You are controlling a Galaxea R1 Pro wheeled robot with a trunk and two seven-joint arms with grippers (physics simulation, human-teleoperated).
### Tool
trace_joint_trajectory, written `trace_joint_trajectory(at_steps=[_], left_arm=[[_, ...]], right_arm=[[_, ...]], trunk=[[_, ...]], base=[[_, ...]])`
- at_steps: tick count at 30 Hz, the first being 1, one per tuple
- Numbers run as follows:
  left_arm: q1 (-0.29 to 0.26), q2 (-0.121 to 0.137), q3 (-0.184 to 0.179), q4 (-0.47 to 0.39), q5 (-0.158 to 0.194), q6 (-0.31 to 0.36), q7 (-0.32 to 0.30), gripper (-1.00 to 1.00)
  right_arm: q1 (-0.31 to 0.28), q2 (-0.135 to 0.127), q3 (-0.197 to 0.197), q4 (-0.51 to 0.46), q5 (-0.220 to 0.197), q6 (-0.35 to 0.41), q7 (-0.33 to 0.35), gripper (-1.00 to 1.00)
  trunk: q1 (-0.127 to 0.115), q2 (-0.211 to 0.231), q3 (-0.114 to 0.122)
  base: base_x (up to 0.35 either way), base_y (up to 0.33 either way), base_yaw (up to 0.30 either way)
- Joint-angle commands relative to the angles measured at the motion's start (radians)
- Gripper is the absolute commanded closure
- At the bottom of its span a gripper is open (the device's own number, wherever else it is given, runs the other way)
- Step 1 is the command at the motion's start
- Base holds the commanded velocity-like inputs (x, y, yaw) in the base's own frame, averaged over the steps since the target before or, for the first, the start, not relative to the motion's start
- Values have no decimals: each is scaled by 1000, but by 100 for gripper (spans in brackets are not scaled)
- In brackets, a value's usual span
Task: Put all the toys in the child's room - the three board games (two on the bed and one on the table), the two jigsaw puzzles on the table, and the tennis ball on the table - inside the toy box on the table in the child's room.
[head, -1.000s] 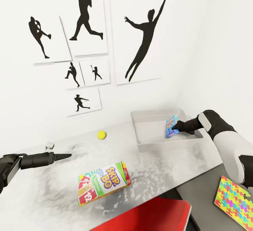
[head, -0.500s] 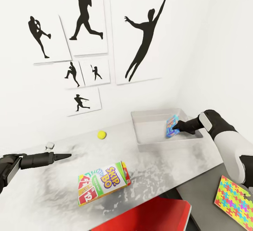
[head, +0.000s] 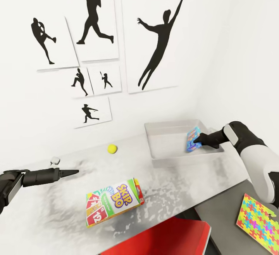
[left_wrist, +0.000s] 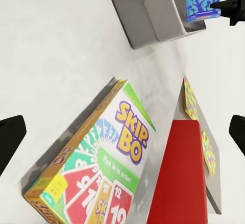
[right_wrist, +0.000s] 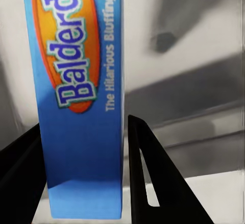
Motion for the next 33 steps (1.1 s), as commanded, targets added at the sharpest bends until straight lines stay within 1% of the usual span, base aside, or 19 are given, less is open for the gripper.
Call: trace_joint_trajectory(at_steps=[1,8,19,33], left_arm=[[-1,0,0,0,1,10,-3,-100],[-1,0,0,0,1,10,-3,-100],[-1,0,0,0,1,10,-2,-100],[-1,0,0,0,1,10,-3,-100]], right_arm=[[-1,-3,-3,0,0,4,4,100],[-9,-8,-4,0,-1,4,6,100],[-24,2,-4,-1,-4,4,7,100],[-35,4,-4,0,-4,4,7,100]], trunk=[[1,-2,-2],[1,-2,-2],[1,-2,-3],[1,-2,-23]], base=[[0,0,0],[0,0,0],[0,0,0],[0,0,0]])
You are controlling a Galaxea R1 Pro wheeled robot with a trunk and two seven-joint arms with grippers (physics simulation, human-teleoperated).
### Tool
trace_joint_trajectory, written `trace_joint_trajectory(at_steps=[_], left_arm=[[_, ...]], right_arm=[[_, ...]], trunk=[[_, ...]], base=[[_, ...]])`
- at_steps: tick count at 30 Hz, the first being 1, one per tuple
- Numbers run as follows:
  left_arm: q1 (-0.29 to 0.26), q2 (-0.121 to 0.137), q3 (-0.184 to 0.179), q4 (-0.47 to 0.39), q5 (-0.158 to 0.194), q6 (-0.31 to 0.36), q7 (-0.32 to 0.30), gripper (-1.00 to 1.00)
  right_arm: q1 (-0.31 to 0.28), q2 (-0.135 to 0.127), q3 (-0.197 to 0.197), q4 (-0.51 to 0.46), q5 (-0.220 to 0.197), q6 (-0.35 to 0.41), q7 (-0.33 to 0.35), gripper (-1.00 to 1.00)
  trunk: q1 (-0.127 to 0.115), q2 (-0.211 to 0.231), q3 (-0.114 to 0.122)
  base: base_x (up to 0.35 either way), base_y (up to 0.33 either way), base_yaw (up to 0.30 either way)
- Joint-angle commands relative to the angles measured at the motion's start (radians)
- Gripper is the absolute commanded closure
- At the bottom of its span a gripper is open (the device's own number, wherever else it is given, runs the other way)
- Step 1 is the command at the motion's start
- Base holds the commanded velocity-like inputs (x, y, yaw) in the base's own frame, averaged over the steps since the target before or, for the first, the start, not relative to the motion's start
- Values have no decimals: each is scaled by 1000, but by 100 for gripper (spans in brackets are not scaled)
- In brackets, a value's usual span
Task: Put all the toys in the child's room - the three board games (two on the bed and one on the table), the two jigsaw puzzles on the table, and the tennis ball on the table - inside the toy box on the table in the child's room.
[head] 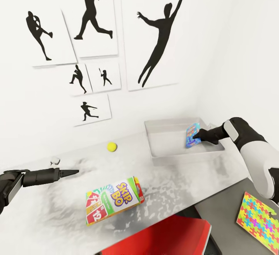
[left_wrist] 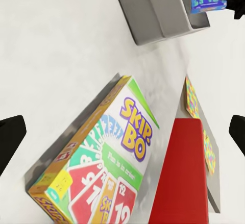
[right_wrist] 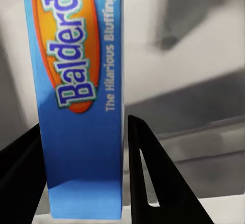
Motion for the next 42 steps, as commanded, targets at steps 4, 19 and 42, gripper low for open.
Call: trace_joint_trajectory(at_steps=[4,19,42], left_arm=[[-1,0,0,-1,2,11,-3,-100],[-1,0,0,-1,2,11,-3,-100],[-1,1,0,0,2,11,-3,-100]], right_arm=[[-3,0,-2,0,2,4,4,100],[-9,-1,-2,0,2,4,4,100],[-15,-5,-2,0,2,4,4,100]], trunk=[[1,-2,-9],[1,-2,-33],[1,-2,-71]], base=[[0,0,0],[0,0,0],[0,0,0]])
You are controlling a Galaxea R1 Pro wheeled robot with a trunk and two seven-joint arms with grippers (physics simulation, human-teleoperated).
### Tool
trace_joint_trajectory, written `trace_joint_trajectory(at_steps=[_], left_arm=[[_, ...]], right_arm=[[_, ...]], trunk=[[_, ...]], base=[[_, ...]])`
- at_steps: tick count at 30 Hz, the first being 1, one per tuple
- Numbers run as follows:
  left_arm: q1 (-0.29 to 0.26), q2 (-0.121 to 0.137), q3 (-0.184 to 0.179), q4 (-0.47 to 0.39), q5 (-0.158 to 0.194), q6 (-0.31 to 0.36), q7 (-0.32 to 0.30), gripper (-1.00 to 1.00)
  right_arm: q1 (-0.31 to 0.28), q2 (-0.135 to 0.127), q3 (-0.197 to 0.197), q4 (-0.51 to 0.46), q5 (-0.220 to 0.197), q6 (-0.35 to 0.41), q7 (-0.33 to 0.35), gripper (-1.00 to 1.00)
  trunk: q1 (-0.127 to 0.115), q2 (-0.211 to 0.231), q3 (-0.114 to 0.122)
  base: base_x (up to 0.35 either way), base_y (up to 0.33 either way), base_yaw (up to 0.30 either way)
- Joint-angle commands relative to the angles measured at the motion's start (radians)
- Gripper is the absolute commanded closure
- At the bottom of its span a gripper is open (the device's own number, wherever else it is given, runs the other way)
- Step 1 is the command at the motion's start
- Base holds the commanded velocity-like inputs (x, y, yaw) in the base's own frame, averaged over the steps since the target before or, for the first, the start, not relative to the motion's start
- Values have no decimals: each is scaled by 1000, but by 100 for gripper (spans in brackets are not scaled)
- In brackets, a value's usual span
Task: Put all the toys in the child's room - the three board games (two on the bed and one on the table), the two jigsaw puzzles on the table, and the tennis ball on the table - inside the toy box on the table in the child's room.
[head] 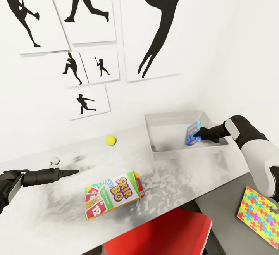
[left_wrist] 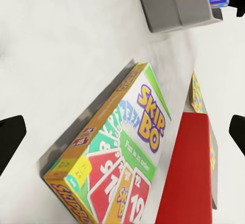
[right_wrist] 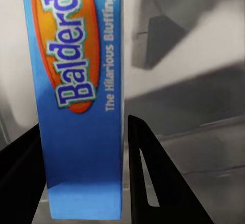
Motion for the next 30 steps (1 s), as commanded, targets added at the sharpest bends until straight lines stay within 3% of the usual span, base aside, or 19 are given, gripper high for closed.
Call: trace_joint_trajectory(at_steps=[1,9,30], left_arm=[[-1,1,0,0,2,11,-3,-100],[-1,1,0,0,2,11,-4,-100],[-1,1,0,-1,2,11,-4,-100]], right_arm=[[-1,1,-2,0,2,4,4,100],[-2,-1,-2,0,2,4,4,100],[-3,-4,-2,-3,5,4,3,100]], trunk=[[0,-2,-3],[0,-2,-15],[0,-2,-16]], base=[[0,0,0],[0,0,0],[0,0,0]])
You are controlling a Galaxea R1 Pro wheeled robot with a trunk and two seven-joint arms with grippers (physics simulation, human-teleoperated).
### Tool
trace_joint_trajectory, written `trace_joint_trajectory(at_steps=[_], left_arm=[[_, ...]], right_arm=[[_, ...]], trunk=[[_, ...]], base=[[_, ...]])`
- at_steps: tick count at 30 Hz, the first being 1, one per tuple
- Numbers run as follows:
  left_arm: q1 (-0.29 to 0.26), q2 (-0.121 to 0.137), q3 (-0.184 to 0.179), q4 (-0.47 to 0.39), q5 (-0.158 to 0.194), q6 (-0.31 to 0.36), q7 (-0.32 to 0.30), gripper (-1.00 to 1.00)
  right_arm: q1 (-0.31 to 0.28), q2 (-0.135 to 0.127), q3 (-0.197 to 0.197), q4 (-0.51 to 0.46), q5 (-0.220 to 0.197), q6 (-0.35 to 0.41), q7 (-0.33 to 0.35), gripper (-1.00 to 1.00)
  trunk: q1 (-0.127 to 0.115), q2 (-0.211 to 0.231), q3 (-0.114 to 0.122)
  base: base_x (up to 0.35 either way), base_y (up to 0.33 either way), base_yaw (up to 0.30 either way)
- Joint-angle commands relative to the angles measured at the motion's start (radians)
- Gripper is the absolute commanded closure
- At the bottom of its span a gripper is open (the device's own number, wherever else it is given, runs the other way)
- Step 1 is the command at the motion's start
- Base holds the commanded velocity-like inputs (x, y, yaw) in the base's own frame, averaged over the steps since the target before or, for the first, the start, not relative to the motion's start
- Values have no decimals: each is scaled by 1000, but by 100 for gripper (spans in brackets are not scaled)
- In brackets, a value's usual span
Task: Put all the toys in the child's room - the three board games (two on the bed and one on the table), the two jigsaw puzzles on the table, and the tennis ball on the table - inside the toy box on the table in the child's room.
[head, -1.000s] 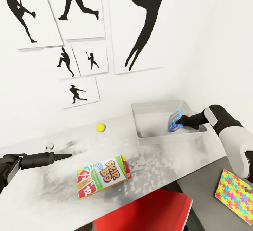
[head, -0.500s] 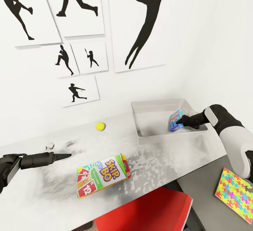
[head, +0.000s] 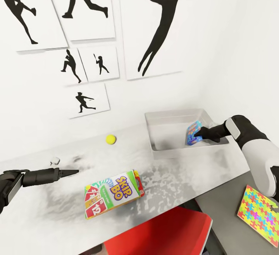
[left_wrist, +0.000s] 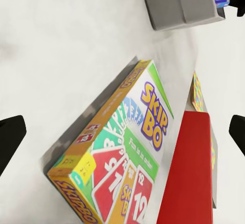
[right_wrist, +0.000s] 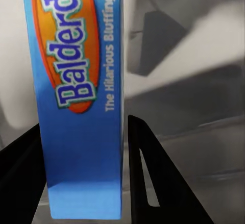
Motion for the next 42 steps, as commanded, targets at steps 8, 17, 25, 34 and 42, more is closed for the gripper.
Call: trace_joint_trajectory(at_steps=[8,17,25,34,42], left_arm=[[-1,-1,0,0,1,11,-2,-100],[-1,-1,0,0,1,11,-2,-100],[-1,-1,-5,0,1,11,-2,-100],[-1,-1,-23,0,1,11,-2,-100],[-1,-1,-23,-1,1,11,-2,-100]], right_arm=[[-1,1,-2,-4,3,4,4,100],[-1,2,-2,-6,6,4,3,100],[-1,0,-2,-7,8,4,2,100],[-1,0,-2,-10,8,4,2,100],[-1,-1,-2,-10,8,4,2,-100]], trunk=[[1,-2,-2],[1,-2,-2],[1,-2,-2],[1,-2,-2],[1,-2,-2]], base=[[0,0,0],[0,0,0],[0,0,0],[0,0,0],[0,0,0]])
